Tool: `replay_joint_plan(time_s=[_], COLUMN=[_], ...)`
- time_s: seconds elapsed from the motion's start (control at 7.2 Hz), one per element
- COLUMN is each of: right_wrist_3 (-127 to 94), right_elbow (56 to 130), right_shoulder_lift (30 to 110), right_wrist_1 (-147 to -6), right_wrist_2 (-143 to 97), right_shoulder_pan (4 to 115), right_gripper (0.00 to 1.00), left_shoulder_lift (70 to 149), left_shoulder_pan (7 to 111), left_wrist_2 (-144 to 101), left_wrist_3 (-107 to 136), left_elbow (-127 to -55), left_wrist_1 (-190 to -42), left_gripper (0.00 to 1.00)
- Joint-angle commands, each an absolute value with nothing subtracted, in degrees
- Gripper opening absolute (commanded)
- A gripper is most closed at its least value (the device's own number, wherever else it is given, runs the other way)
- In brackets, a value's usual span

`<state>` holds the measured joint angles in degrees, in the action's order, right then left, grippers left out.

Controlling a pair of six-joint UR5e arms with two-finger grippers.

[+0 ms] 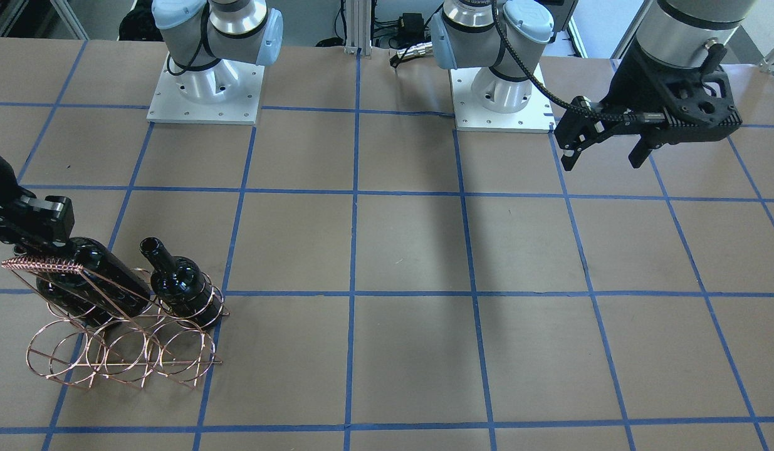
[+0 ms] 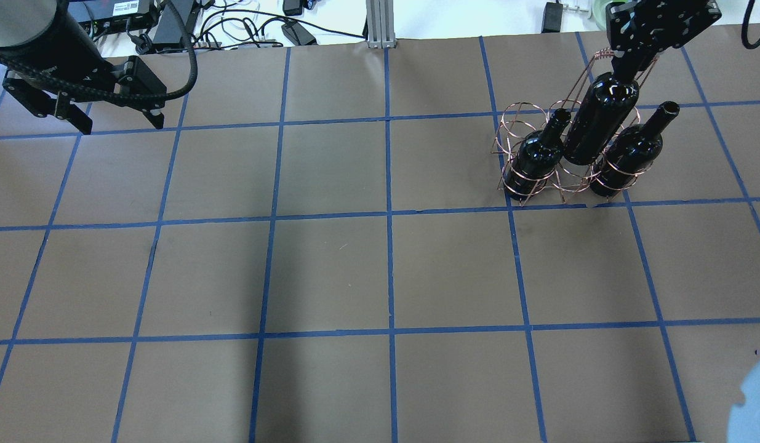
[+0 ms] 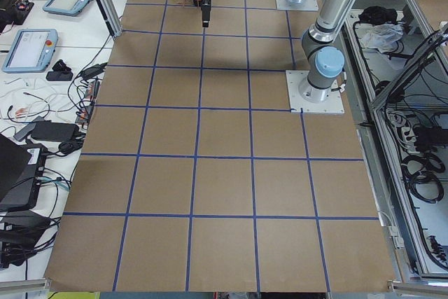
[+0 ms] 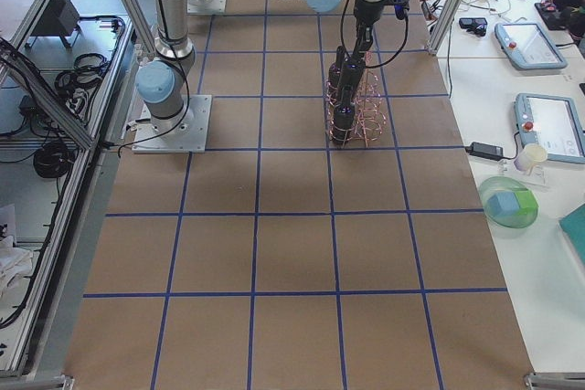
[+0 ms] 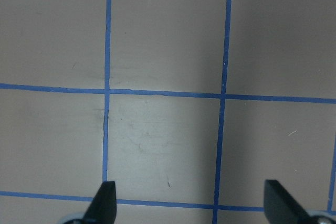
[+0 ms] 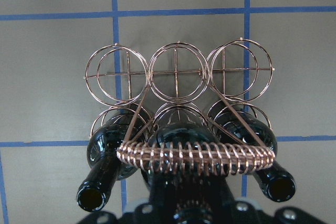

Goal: Place wine into wine basket
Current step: 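Lower the bottle with the right gripper into the empty rack slot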

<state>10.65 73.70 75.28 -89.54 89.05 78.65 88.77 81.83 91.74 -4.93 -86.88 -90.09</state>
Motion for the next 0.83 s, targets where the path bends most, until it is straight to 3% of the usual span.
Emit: replay_joint_plan(time_s=[0.0, 0.69], right_wrist_3=[10.9, 11.1], right_elbow=[75.3, 82.9], right_shoulder_lift=[74.9, 74.6], right_wrist_1=[-91.6, -100.7], right_wrist_2=[89.0, 88.5], right_shoulder_pan=[78.6, 78.6], right_gripper=[0.00, 0.00], left_shoulder_lift=[88.8, 88.8], left_shoulder_pan=[81.9, 81.8], left_wrist_2=[91.7, 91.8], left_wrist_3=[-4.9, -4.9], left_elbow=[-86.8, -86.9], left_wrist_1=[-90.1, -90.1], left_gripper=[1.00, 1.00])
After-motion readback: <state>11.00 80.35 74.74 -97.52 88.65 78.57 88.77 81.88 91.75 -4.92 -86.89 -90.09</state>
